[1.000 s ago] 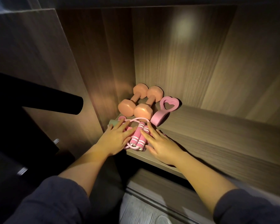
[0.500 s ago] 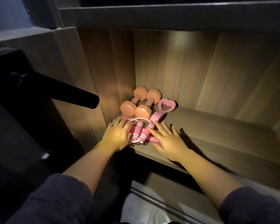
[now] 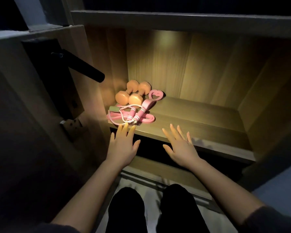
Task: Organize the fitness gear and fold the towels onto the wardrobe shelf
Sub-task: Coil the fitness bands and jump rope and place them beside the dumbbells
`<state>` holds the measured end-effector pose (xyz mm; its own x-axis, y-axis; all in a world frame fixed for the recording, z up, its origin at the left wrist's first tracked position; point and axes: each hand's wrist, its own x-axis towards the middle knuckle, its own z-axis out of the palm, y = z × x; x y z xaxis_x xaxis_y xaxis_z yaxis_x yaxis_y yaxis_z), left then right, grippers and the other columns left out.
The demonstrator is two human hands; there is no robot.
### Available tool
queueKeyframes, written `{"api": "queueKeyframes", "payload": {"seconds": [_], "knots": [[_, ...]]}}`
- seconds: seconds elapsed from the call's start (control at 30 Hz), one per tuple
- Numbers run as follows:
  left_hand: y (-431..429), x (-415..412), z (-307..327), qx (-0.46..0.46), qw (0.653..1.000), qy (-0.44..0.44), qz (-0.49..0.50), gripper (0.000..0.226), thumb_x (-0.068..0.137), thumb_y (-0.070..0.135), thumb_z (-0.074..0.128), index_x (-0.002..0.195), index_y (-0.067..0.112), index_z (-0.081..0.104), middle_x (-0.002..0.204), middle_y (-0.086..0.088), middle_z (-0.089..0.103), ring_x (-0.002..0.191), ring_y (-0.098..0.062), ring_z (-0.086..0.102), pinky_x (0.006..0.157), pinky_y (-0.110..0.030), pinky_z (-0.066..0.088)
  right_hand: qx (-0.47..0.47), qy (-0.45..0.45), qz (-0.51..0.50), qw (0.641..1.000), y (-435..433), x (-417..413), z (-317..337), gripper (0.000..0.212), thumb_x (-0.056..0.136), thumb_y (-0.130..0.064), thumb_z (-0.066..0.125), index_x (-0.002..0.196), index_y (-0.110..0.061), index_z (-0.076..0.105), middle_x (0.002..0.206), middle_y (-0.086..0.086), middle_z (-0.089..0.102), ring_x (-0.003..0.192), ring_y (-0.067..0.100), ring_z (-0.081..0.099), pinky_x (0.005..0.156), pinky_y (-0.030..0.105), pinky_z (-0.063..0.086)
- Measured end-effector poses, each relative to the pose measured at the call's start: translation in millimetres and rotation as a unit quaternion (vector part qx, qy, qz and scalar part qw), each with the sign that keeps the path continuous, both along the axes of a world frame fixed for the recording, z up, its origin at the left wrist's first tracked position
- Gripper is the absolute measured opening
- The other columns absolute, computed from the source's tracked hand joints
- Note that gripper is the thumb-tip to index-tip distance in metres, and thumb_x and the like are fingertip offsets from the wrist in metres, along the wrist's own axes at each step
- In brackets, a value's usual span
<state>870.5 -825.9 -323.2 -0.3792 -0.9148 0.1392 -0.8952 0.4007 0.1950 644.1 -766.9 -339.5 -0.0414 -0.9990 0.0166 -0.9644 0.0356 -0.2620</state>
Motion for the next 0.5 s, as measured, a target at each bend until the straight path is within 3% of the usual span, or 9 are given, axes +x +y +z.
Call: {"api": "queueKeyframes", "payload": {"seconds": [0.17,0.27,0.5], "knots": [[34,-11,-21,0.062,0.998,0.013,-0.011,0.060,0.100,0.048,0.038,0.154,0.024,0.024,0.163,-0.004,0.015,0.151,-0.024,0.004,0.121,-0.050,0.015,0.016,-0.020,-0.027,0.999,29,-9,-19,0.062,0.102,-0.050,0.032,0.156,-0.038,0.004,0.165,-0.003,-0.008,0.150,0.023,-0.013,0.120,0.054,-0.004],[22,-25,-16,0.053,0.998,0.001,-0.019,0.059,0.100,0.048,0.038,0.152,0.022,0.028,0.162,-0.005,0.019,0.151,-0.024,0.006,0.120,-0.049,0.016,0.036,-0.031,-0.031,0.998,16,-14,-23,0.064,0.101,-0.052,0.031,0.155,-0.038,0.001,0.164,-0.002,-0.011,0.150,0.022,-0.015,0.120,0.054,-0.005],[-10,-66,65,0.099,0.992,0.013,-0.081,0.063,0.099,0.052,0.039,0.155,0.026,0.022,0.163,-0.001,0.018,0.151,-0.022,0.009,0.121,-0.046,0.018,0.086,-0.069,-0.055,0.992,-22,-36,44,0.065,0.100,-0.055,0.031,0.154,-0.040,-0.003,0.164,-0.002,-0.009,0.150,0.024,-0.011,0.118,0.052,-0.004]]}}
